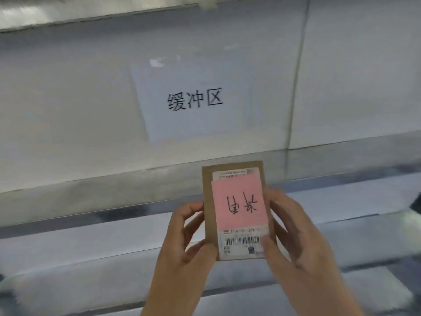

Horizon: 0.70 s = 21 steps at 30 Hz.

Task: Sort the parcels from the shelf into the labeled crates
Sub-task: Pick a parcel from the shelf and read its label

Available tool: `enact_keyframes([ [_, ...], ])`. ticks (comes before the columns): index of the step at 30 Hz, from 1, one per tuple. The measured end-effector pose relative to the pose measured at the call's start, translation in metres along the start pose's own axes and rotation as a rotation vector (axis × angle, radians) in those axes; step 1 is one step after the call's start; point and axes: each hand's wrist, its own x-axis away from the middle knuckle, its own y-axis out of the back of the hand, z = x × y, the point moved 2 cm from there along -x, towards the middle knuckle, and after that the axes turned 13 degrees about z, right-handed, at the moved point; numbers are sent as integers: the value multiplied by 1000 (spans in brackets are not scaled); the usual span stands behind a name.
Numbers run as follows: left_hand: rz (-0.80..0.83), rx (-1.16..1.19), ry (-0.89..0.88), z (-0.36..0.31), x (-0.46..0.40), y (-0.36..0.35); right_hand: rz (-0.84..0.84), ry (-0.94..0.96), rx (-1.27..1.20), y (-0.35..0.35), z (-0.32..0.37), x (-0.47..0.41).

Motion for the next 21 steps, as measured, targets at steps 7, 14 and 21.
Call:
enact_keyframes([
  [7,377,76,-15,-39,-25,-255,-259,-197,231,230,9,113],
  [14,702,76,-61,-60,-54,-437,-568,-529,644,348,32,196],
  [21,1161,66,-216,-64,-42,-578,-897,-760,792,442,10,267],
])
